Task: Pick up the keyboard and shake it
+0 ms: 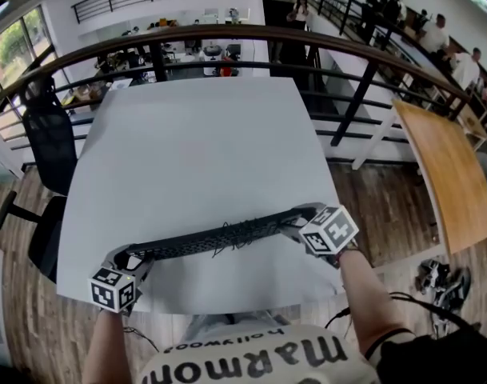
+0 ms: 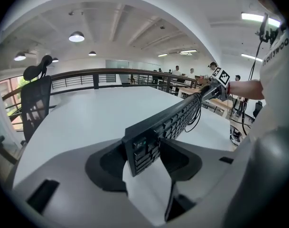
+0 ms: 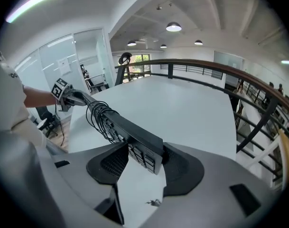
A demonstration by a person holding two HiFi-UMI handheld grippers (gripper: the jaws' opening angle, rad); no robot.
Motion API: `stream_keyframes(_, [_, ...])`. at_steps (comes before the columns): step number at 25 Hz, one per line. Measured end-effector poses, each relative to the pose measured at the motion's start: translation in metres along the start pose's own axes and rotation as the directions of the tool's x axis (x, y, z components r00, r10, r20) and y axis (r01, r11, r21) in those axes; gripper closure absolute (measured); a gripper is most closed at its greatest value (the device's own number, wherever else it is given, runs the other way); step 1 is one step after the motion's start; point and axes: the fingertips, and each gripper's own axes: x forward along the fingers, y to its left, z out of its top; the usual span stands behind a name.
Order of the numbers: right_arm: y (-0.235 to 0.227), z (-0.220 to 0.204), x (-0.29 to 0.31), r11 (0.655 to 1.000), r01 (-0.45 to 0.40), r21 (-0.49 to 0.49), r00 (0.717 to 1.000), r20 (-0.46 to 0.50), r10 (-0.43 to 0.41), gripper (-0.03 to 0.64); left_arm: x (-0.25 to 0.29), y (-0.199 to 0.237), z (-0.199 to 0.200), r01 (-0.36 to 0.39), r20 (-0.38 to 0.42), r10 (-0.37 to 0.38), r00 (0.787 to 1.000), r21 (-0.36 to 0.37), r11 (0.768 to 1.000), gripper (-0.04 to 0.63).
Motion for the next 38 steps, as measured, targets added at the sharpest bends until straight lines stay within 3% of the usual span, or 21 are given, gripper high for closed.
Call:
stream_keyframes(4, [-0.004,0.027,-0.02,0.998,0.049,-0.05,0.996,0.08,-0.045,0.379,-0.012,0.002,0.029,-0.021,0.057,0.02,0.998,0.017,1.0,0.383])
stream_keyframes(8, [-0.008,0.067,-0.05,0.988,0.116,-0.098,0.975,0.201,-0.095,0.379,-0.036,0.008,0.077,-0.088,0.188,0.071,0.979,0.083,0.993,0.382])
stream_keyframes(14, [-0.011,0.121,-0.111,0.961,0.232,-0.153,0.904,0.398,-0.155,0.373,-0.084,-0.002,0.152,-0.201,0.375,0.123,0.919,0.177,0.963,0.38])
stream_keyframes(17, [-0.006,0.154,-0.14,0.944,0.286,-0.166,0.852,0.494,-0.171,0.371,-0.115,0.0,0.191,-0.267,0.456,0.141,0.879,0.226,0.937,0.38])
stream_keyframes(26, [0.036,0.239,-0.226,0.883,0.445,-0.151,0.655,0.727,-0.205,0.367,-0.229,0.0,0.291,-0.465,0.675,0.147,0.723,0.317,0.827,0.373])
stream_keyframes(29, [0.056,0.257,-0.267,0.855,0.495,-0.152,0.582,0.789,-0.196,0.365,-0.272,-0.015,0.311,-0.524,0.75,0.125,0.65,0.322,0.788,0.373])
stream_keyframes(35, [0.095,0.273,-0.315,0.793,0.599,-0.112,0.368,0.918,-0.148,0.362,-0.339,-0.037,0.321,-0.654,0.874,0.082,0.479,0.293,0.698,0.373])
stream_keyframes(37, [0.102,0.268,-0.332,0.78,0.62,-0.088,0.296,0.946,-0.129,0.362,-0.356,-0.052,0.32,-0.705,0.901,0.059,0.429,0.293,0.647,0.373])
stream_keyframes(38, [0.106,0.266,-0.339,0.774,0.628,-0.077,0.267,0.956,-0.122,0.362,-0.364,-0.055,0.319,-0.722,0.908,0.046,0.416,0.299,0.623,0.372])
